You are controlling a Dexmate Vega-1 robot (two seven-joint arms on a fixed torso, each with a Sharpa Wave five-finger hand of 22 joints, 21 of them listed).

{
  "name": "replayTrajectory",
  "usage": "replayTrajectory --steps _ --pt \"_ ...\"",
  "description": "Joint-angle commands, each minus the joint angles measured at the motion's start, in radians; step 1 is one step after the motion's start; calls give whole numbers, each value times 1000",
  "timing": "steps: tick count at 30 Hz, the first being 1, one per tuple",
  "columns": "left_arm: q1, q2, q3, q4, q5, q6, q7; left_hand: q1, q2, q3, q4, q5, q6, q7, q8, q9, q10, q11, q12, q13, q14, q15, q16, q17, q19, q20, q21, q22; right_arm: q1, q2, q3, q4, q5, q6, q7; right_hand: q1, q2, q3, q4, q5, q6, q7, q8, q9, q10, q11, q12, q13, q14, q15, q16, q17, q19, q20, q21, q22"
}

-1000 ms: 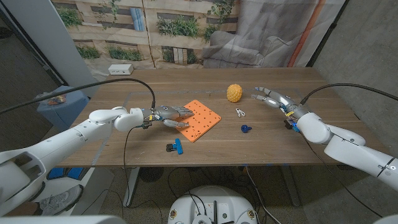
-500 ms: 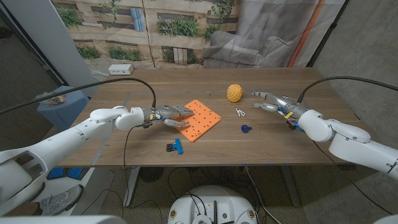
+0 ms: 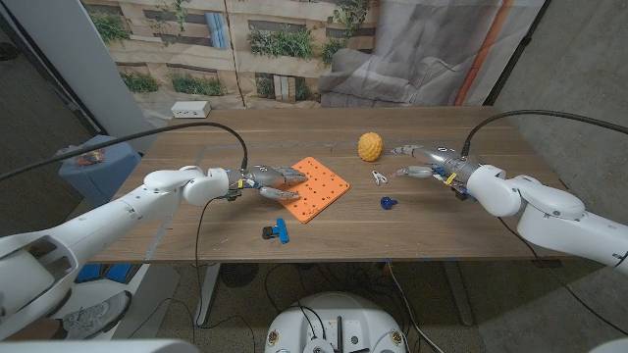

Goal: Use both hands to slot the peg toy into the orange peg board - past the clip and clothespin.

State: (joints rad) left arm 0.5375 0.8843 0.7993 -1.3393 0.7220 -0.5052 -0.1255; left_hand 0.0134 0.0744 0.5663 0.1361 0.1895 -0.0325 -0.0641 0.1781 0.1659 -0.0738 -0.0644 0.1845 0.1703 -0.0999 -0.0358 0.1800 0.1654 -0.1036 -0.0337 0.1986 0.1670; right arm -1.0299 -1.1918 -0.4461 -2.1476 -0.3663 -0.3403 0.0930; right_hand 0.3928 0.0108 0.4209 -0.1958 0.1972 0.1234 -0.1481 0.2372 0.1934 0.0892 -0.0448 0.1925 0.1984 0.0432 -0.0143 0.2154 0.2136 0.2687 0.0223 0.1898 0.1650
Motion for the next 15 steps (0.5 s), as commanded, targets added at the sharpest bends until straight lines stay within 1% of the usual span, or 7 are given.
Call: replayTrajectory --steps 1,3,5,6,10,12,15 --pt "1 -9 7 5 0 18 5 12 75 5 -4 7 8 2 8 4 6 2 4 2 1 -53 -1 3 7 -163 -2 3 72 -11 -39 -128 -80 -159 207 42 -9 16 0 6 -1 -5 5 6 0 3 2 5 -11 12 3 4 -4 18 2 4" --pt "0 -8 9 6 -1 19 -1 13 75 5 -5 7 9 2 8 4 5 2 4 2 1 -53 -1 3 8 -163 -2 3 66 -10 -40 -142 -92 -169 199 55 -13 20 0 7 -4 -7 5 7 -3 5 1 6 -10 16 4 4 -2 23 2 4" --pt "-3 -8 12 9 1 16 -2 14 76 7 -6 7 9 2 8 4 6 3 4 2 2 -54 -2 3 8 -162 -2 3 68 -7 -45 -153 -100 -182 208 100 -27 33 0 6 10 -6 15 9 -3 4 3 9 -1 11 7 4 17 22 6 3" --pt "-3 -8 13 9 1 17 -5 14 76 7 -7 7 10 2 8 4 6 1 4 2 2 -53 -2 3 9 -163 -2 3 73 -6 -53 -159 -113 -190 218 132 -38 41 0 5 10 -7 18 10 12 4 10 11 5 13 9 4 23 23 6 3" --pt "-5 -9 15 11 1 18 -6 15 77 9 -8 7 10 3 8 4 7 3 4 2 2 -53 -2 3 10 -162 -3 3 111 0 -94 -187 -177 -239 304 187 -62 52 0 -2 -21 -18 10 12 6 -1 8 14 2 15 7 4 35 29 5 2" --pt "-7 -9 15 12 0 18 -6 16 77 10 -9 7 11 3 8 4 8 2 4 2 2 -53 -2 3 10 -162 -3 3 130 3 -119 -197 -219 -257 349 232 -87 59 1 -9 -53 -22 3 14 -16 3 2 17 -11 24 2 4 30 37 0 3" --pt "-13 -10 18 14 5 13 -6 16 78 11 -10 6 13 3 8 4 11 2 5 2 3 -53 -2 3 10 -162 -3 3 135 10 -132 -208 -252 -272 376 265 -106 62 4 -13 -78 -18 -1 17 -37 12 -2 20 -20 31 -1 5 25 49 -2 3"
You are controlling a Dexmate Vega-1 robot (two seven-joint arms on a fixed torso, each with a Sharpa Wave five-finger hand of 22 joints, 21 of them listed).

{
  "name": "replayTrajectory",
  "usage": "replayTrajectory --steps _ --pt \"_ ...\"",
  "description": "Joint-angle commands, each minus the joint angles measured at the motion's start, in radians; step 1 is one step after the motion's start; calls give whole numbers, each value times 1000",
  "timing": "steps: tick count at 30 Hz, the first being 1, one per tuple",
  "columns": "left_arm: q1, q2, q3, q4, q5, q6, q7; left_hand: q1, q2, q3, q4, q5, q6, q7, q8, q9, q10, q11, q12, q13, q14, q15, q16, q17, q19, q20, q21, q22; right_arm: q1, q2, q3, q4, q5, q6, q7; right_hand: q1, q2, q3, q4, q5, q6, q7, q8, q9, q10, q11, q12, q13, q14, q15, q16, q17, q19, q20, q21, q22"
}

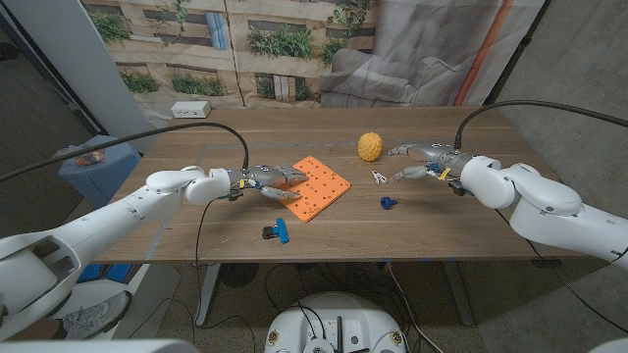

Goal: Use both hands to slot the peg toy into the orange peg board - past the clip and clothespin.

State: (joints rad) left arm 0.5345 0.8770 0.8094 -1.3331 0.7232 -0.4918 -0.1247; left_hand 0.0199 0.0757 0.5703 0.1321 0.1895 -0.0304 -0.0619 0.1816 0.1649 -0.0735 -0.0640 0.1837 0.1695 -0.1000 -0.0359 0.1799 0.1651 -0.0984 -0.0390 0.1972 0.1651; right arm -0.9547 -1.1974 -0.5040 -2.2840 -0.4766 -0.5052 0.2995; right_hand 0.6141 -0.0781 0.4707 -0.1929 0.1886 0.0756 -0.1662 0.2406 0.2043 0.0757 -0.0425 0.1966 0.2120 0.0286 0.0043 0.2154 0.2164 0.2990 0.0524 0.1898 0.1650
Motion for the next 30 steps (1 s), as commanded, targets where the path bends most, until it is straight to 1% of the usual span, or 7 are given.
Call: replayTrajectory --steps 1,6,12,15,21,26,30 --pt "-12 -4 10 9 5 -2 -8 10 77 8 -7 6 11 1 5 5 11 2 5 3 3 -53 -2 3 6 -156 -2 5 62 16 -79 -74 -157 -108 176 46 -19 12 2 -5 -32 1 -4 7 -25 9 -6 7 -5 14 0 2 -6 22 -3 3" --pt "-23 -7 15 16 11 -6 -15 11 78 10 -8 6 14 0 5 6 12 4 5 3 5 -54 -2 3 6 -156 -2 5 56 32 -95 -89 -213 -124 197 64 -30 13 3 -6 -25 -4 4 11 -27 8 -3 9 -5 20 0 2 -8 31 -3 3" --pt "-22 -7 16 11 11 -2 -17 11 79 12 -9 6 16 1 5 6 14 3 5 3 5 -55 -2 3 7 -157 -2 6 88 65 -157 -101 -380 -139 321 85 -43 12 7 -8 0 -17 22 16 -18 5 4 12 4 25 5 4 -5 45 -2 3" --pt "-18 -8 16 8 6 6 -22 12 80 14 -10 6 17 1 5 6 15 4 5 3 6 -54 -2 4 7 -155 -3 6 86 83 -160 -100 -428 -136 360 90 -46 11 10 -9 11 -22 30 19 -19 5 4 14 6 27 7 5 -3 55 -2 3" --pt "-16 -7 20 5 4 4 -30 12 81 16 -10 6 20 0 6 6 17 2 5 3 8 -54 -2 4 10 -156 -2 6 61 109 -135 -92 -456 -106 370 110 -54 6 17 -10 21 -36 49 30 -56 13 -2 20 6 61 10 10 -4 123 -3 3" --pt "-14 -6 19 0 6 10 -32 12 82 18 -11 5 23 -1 6 6 20 2 6 3 10 -54 -1 4 12 -155 -2 6 65 125 -135 -82 -491 -68 417 129 -58 3 19 -11 13 -41 59 39 -98 32 -8 26 -23 105 1 12 -4 155 -5 2" --pt "-7 -1 14 -13 2 25 -39 12 82 20 -12 5 26 -1 7 6 23 1 6 3 13 -55 -1 4 13 -154 -2 6 58 137 -123 -76 -501 -40 435 134 -61 0 20 -11 7 -39 63 44 -113 43 -8 29 -23 127 2 13 -16 160 -9 2"
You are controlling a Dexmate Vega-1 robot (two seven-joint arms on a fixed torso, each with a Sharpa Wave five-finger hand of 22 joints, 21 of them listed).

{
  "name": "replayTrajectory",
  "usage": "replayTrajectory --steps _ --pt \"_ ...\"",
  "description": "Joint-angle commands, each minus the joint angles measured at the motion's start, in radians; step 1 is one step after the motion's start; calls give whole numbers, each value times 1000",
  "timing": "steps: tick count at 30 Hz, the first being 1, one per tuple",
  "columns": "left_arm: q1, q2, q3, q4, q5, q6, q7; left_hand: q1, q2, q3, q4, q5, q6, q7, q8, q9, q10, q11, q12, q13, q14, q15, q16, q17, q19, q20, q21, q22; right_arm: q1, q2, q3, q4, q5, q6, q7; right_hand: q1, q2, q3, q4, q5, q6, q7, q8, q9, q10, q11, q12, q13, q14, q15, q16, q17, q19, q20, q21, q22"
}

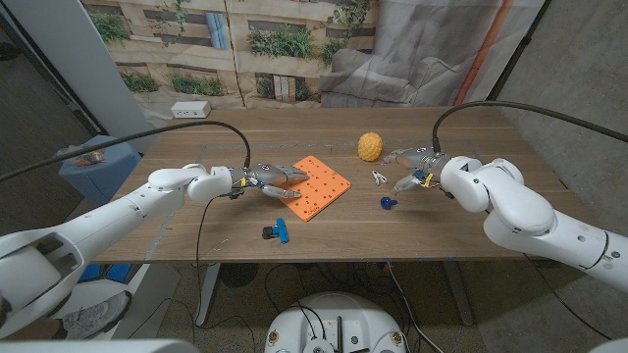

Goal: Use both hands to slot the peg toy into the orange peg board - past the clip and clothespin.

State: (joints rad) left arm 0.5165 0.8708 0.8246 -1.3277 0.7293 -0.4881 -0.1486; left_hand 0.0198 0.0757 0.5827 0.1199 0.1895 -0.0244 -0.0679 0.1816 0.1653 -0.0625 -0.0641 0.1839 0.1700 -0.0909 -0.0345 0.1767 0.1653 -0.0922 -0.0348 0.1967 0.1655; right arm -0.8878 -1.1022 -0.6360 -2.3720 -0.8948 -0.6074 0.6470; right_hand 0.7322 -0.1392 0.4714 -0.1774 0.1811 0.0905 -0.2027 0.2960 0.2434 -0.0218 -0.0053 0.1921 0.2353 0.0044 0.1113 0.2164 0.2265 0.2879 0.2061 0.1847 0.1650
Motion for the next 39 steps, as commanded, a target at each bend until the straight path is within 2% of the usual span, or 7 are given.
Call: replayTrajectory --steps 1,5,12,22,23,30,39 --pt "12 6 -3 -22 -6 24 -19 12 82 8 0 5 20 4 7 6 13 0 6 3 5 -56 3 4 8 -158 -1 5 -11 45 12 13 -85 67 88 16 -1 -1 5 -3 -7 -1 9 6 -18 8 -4 6 3 21 2 3 -7 7 -4 2" --pt "16 13 -6 -32 -8 28 -26 13 82 9 0 5 24 5 7 6 18 1 8 3 6 -57 3 4 10 -159 -1 5 -30 55 24 18 -91 88 76 18 -3 -4 7 -2 -5 5 17 11 -34 15 -4 9 -16 36 -4 3 -12 7 -5 2" --pt "18 14 -9 -36 -6 27 -27 13 82 12 -2 5 26 5 7 6 19 0 7 3 7 -58 2 3 14 -158 0 5 -55 88 16 24 -191 92 87 32 -3 -5 5 1 26 0 42 21 -46 38 1 12 -34 55 -9 3 -15 5 -3 3" --pt "13 10 -5 -32 0 21 -30 15 81 16 -5 4 30 4 7 6 20 1 6 3 8 -58 1 3 15 -158 -1 5 -75 129 19 62 -242 127 101 42 -2 -6 5 3 35 5 54 28 -42 39 8 14 -24 36 -2 3 -4 2 2 3" --pt "12 10 -5 -34 2 21 -32 15 81 16 -5 4 30 4 7 6 21 0 6 3 8 -60 1 3 16 -158 -1 5 -78 133 21 65 -240 129 102 43 -3 -7 6 3 41 5 60 30 -30 32 13 15 -16 35 2 3 2 0 4 3" --pt "16 13 -7 -40 -6 26 -43 16 82 19 -7 4 32 5 6 6 21 0 5 3 9 -59 1 3 17 -157 -1 5 -81 156 12 88 -296 147 133 42 -4 -12 10 2 67 8 80 37 -20 30 18 16 -8 28 6 5 23 -4 10 3" --pt "14 11 -6 -40 -3 21 -47 16 81 21 -8 3 33 5 6 6 21 -3 4 3 9 -59 0 3 18 -158 -2 5 -87 170 13 119 -330 189 128 42 4 -15 14 5 100 -8 106 46 -12 21 22 18 1 13 13 8 37 -14 10 3"
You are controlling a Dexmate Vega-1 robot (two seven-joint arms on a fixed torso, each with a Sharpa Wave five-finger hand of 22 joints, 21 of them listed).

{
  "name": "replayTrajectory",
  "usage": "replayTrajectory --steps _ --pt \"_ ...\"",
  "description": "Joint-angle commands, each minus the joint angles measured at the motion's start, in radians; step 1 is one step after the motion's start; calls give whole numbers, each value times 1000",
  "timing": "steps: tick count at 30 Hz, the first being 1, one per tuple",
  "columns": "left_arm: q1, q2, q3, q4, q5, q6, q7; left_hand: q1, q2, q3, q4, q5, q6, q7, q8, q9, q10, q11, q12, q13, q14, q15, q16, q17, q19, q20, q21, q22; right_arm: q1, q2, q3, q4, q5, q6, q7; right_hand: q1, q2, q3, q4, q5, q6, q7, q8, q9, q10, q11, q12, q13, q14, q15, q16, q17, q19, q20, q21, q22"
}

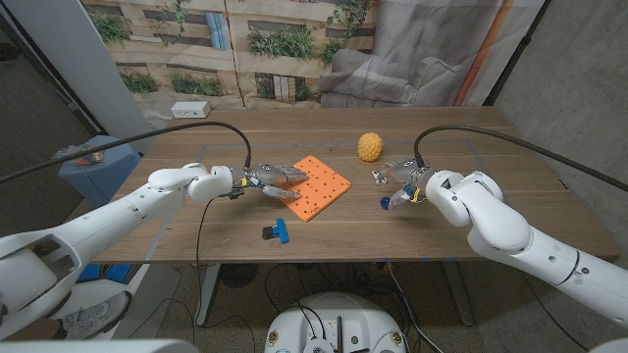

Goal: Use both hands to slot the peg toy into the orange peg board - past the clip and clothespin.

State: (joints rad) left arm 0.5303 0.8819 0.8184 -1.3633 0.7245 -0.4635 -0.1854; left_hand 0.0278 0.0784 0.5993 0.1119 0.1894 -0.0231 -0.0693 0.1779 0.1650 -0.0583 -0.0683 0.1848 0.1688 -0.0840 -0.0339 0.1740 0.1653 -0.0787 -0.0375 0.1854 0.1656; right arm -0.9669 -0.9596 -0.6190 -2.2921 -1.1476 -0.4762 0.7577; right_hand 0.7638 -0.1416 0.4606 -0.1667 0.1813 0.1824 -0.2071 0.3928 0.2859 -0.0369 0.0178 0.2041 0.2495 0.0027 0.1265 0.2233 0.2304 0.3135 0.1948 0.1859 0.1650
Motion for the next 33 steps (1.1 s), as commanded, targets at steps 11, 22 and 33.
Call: replayTrajectory --steps 11,22,33 --pt "2 -2 0 -9 1 0 -17 8 78 8 -1 3 33 5 9 6 18 0 3 4 2 -60 3 4 6 -155 9 5 -15 36 6 76 -73 99 -26 18 15 -2 2 7 17 -8 20 9 7 -11 11 4 4 -22 8 6 16 -22 8 2" --pt "4 -5 0 -5 1 4 -11 7 78 11 -2 2 35 5 8 6 20 1 3 4 3 -60 3 4 8 -154 9 6 -2 39 9 107 -45 121 -27 35 24 2 -2 9 24 -10 31 15 13 -17 13 5 12 -40 12 7 27 -38 9 2" --pt "0 -7 2 3 6 6 -2 6 78 14 -3 2 36 5 8 6 23 0 3 4 4 -60 3 4 9 -154 9 6 -1 29 5 116 -52 137 -60 58 36 8 -4 12 48 -9 52 24 21 -27 15 6 19 -55 16 9 27 -68 5 2"
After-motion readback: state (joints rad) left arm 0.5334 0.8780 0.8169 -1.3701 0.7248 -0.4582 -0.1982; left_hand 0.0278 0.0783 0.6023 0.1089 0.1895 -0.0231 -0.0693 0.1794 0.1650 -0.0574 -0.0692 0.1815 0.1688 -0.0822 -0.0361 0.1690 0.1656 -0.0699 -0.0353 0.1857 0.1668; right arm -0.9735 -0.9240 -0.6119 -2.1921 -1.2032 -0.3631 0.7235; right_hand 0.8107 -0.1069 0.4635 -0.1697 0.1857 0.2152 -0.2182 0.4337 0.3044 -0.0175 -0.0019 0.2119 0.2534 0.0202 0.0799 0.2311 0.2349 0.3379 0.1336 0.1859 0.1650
